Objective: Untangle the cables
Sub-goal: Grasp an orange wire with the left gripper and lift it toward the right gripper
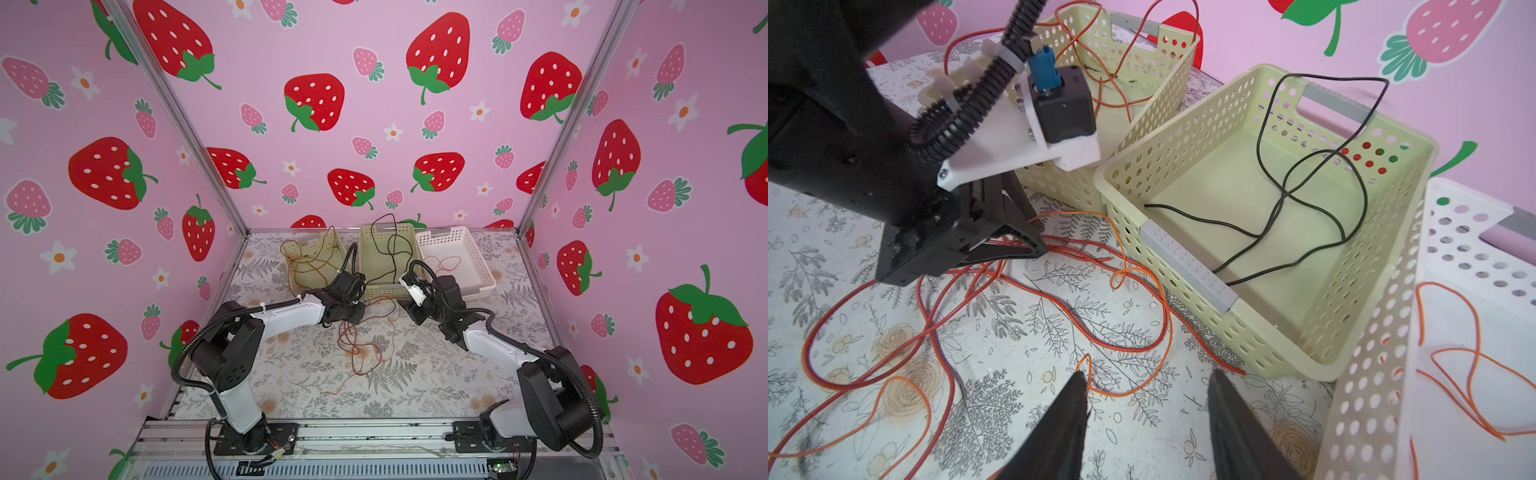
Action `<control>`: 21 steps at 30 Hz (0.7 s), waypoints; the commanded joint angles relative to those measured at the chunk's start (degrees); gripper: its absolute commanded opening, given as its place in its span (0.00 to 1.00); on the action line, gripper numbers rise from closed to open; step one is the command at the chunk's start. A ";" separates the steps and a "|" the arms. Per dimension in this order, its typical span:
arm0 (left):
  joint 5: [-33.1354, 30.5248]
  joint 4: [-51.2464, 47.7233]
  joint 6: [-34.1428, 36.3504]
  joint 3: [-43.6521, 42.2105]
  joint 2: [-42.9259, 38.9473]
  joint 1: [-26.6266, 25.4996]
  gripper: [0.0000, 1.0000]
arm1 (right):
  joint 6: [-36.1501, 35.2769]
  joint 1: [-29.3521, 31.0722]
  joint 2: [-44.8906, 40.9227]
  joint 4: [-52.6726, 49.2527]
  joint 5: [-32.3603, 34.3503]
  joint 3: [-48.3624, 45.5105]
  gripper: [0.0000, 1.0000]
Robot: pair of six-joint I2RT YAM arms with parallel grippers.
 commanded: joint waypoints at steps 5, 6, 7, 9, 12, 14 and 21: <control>6.41 0.23 9.23 2.14 -8.67 -1.78 0.00 | -4.52 -0.01 -2.72 1.68 1.30 -1.64 0.50; 6.82 -0.07 10.89 1.95 -10.82 -2.29 0.00 | -4.87 -0.09 -2.34 1.80 0.57 -1.56 0.51; 7.42 -0.56 12.13 1.93 -12.71 -2.51 0.00 | -5.06 -0.19 -2.04 1.97 0.07 -1.45 0.51; 8.50 -1.37 13.94 1.92 -16.89 -2.82 0.00 | -5.11 -0.57 -1.00 2.98 -2.18 -1.32 0.56; 11.89 -1.88 16.69 2.43 -22.35 -3.21 0.00 | -4.66 -1.15 0.41 5.64 -7.66 -1.23 0.68; 13.57 -1.79 18.13 3.12 -25.17 -3.49 0.00 | -4.11 -1.33 1.50 8.10 -10.15 -1.07 0.74; 15.46 -1.97 20.49 7.06 -29.29 -4.02 0.00 | -2.79 -1.96 5.48 11.87 -19.90 2.54 0.78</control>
